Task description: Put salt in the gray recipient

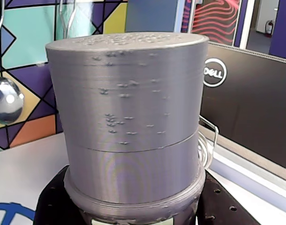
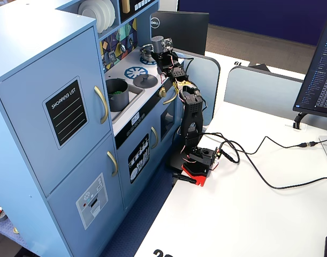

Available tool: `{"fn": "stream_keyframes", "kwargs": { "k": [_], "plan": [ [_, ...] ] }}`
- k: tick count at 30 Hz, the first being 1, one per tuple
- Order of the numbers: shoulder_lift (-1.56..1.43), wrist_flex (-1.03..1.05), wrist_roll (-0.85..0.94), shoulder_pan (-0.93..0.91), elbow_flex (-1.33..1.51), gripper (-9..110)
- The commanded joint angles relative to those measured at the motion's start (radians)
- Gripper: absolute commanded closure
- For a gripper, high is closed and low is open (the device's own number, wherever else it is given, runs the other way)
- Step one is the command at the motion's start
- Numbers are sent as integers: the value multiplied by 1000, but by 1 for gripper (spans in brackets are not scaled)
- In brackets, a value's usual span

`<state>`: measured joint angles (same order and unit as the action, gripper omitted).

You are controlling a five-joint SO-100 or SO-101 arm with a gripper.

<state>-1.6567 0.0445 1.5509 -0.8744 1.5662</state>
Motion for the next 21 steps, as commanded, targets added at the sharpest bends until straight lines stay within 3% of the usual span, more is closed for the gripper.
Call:
{"fn": "stream_keyframes", "kwargs": {
  "k": [1, 21],
  "plan": [
    [-94, -94, -34, -14, 18, 101],
    [-138, -167, -61, -38, 144, 101]
  ]
}}
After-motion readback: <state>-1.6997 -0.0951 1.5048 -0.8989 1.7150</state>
